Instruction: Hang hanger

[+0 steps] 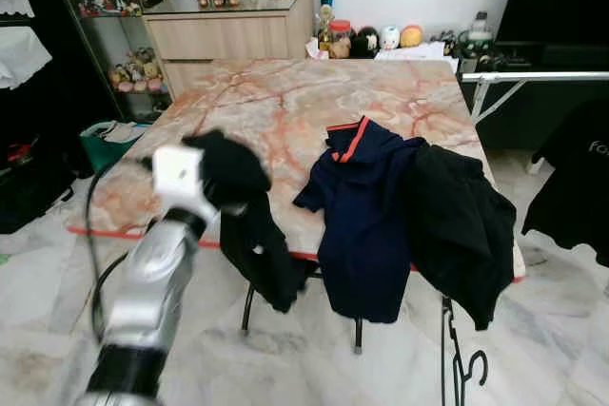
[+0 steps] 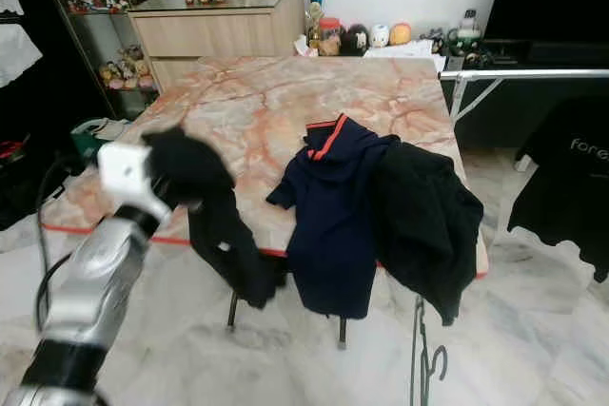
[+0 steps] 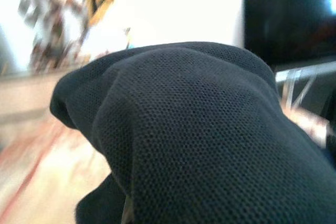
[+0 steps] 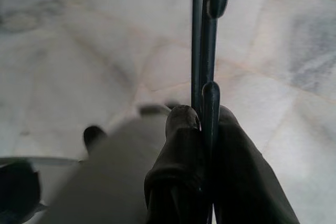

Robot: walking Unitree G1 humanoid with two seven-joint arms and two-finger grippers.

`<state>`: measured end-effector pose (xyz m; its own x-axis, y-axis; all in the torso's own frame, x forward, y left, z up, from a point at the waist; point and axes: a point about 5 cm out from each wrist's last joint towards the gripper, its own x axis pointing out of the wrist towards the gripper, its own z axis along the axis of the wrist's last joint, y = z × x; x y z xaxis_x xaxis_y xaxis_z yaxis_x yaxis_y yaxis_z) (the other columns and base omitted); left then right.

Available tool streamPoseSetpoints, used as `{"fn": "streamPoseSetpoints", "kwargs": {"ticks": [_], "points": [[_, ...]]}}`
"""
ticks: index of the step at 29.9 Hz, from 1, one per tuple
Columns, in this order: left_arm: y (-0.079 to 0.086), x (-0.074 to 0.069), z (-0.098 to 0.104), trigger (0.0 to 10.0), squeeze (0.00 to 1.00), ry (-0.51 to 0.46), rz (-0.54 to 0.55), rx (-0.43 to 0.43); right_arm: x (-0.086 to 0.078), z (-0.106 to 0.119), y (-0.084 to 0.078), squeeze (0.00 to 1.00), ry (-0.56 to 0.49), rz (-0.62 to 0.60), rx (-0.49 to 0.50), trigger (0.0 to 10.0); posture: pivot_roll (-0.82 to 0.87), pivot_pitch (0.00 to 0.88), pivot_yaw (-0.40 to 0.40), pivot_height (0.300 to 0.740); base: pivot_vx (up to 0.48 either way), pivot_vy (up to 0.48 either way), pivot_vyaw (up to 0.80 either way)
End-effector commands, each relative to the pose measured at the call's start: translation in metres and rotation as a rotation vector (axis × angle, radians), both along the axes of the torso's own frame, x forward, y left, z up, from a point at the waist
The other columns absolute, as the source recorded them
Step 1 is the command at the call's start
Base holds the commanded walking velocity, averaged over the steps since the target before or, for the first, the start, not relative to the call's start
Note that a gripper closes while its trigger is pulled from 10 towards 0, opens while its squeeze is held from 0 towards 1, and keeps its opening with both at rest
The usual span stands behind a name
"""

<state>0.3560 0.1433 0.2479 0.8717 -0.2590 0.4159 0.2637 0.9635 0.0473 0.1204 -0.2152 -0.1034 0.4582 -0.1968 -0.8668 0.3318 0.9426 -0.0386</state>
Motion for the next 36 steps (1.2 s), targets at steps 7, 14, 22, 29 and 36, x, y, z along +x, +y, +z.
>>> {"fn": "streamPoseSetpoints", "kwargs": {"ticks": [7,14,22,29,36], "points": [[-0.021,0.016,0.055,10.0,0.00,-0.139,-0.072,-0.046,-0.009,-0.003,0.002,0.00,0.025,-0.035,0.005,10.0,0.08,0.000,0.098,0.740,0.465,0.000,0.00],[-0.018,0.020,0.038,10.0,0.00,-0.074,-0.038,-0.093,-0.010,-0.003,0.000,0.00,0.029,-0.034,0.000,10.0,0.09,0.000,0.076,0.740,0.480,0.000,0.00],[-0.028,-0.006,-0.054,10.0,0.00,0.229,-0.142,0.083,-0.010,-0.003,-0.003,0.00,0.031,-0.008,-0.003,10.0,0.10,0.000,0.065,0.740,0.120,0.000,0.00],[-0.029,-0.045,-0.115,10.0,1.00,0.397,-0.142,0.153,-0.012,-0.003,-0.005,0.00,0.037,0.007,-0.010,10.0,0.11,0.000,0.059,0.740,0.000,0.000,0.00],[-0.030,-0.061,-0.118,10.0,1.00,0.413,-0.153,0.200,-0.013,-0.003,-0.006,0.00,0.042,0.022,-0.015,10.0,0.11,0.000,0.063,0.740,0.000,0.000,0.00]]}}
